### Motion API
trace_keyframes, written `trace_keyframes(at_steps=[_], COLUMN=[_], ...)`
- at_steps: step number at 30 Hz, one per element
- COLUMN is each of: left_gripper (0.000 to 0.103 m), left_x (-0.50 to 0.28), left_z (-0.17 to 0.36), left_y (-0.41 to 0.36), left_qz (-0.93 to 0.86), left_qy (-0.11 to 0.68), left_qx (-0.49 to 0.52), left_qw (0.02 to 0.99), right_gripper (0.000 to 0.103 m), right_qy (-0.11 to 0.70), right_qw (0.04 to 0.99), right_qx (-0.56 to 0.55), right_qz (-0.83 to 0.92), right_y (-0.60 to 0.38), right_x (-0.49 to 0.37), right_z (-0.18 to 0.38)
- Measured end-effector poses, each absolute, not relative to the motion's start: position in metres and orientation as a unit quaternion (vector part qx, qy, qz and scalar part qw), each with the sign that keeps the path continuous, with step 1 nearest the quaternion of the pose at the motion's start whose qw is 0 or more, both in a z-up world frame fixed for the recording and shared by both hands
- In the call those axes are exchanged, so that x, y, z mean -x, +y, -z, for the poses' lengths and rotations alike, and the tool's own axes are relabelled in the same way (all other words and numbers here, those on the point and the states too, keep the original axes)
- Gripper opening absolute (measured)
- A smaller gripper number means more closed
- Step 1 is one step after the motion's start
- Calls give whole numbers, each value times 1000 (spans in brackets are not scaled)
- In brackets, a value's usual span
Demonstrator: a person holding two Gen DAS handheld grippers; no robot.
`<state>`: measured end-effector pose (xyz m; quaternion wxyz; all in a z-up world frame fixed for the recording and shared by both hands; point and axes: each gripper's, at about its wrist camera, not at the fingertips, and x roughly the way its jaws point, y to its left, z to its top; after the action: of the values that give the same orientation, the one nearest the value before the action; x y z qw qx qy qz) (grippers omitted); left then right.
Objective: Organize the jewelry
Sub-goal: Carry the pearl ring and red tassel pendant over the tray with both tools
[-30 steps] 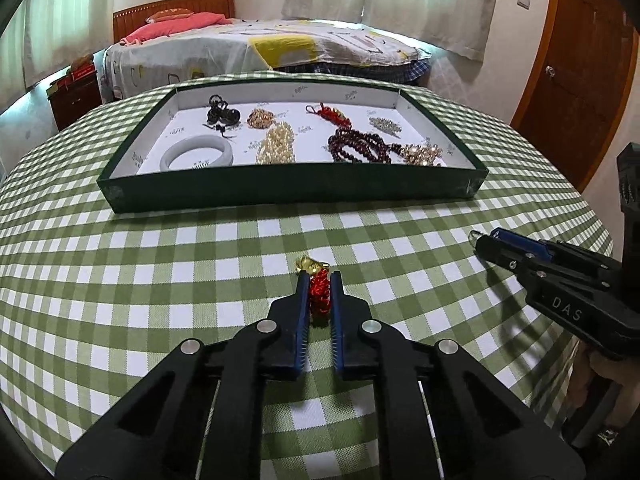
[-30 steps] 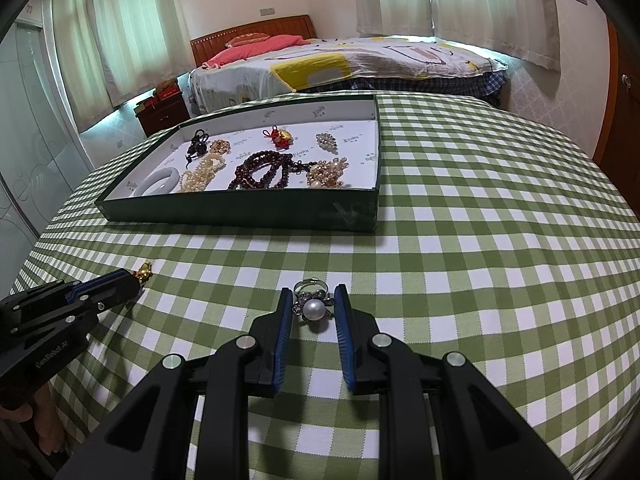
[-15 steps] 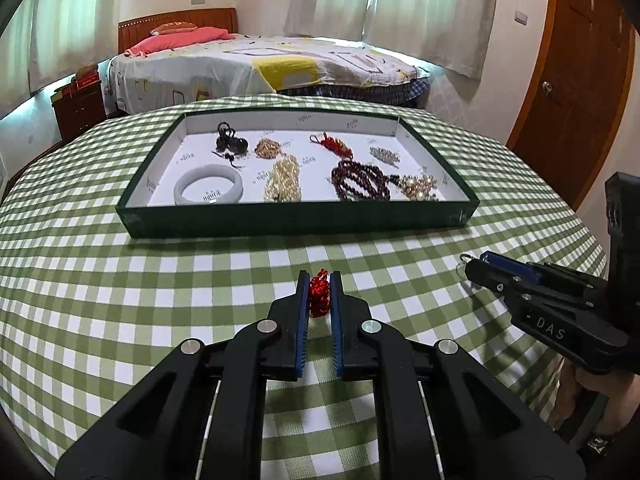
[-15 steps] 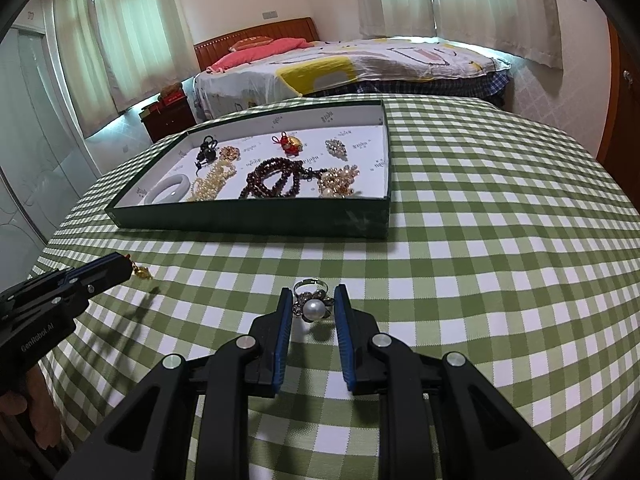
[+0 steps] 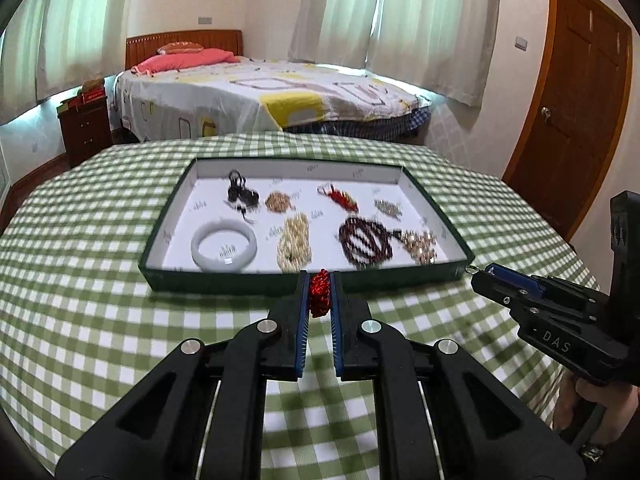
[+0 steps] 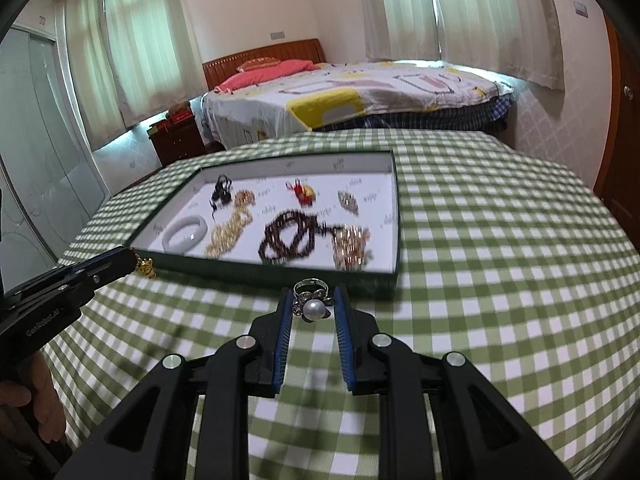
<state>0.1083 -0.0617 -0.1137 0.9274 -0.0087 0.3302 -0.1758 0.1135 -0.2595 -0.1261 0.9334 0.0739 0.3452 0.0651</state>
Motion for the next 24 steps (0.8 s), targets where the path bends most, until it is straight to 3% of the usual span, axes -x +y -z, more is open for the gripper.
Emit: trace_keyframes(at_steps=[24], left_gripper=[10], left_x=[-226], left_z=[74], left_y=[-66], left_qz=[160], left_qy=[272], left_qx=[12], left_qw=[949], right_gripper=[22], right_qy=[278], right_qw=[957], right_qx=[-44], right_qz=[-65], right_y=[-242], right_x=[-229], right_z=[78])
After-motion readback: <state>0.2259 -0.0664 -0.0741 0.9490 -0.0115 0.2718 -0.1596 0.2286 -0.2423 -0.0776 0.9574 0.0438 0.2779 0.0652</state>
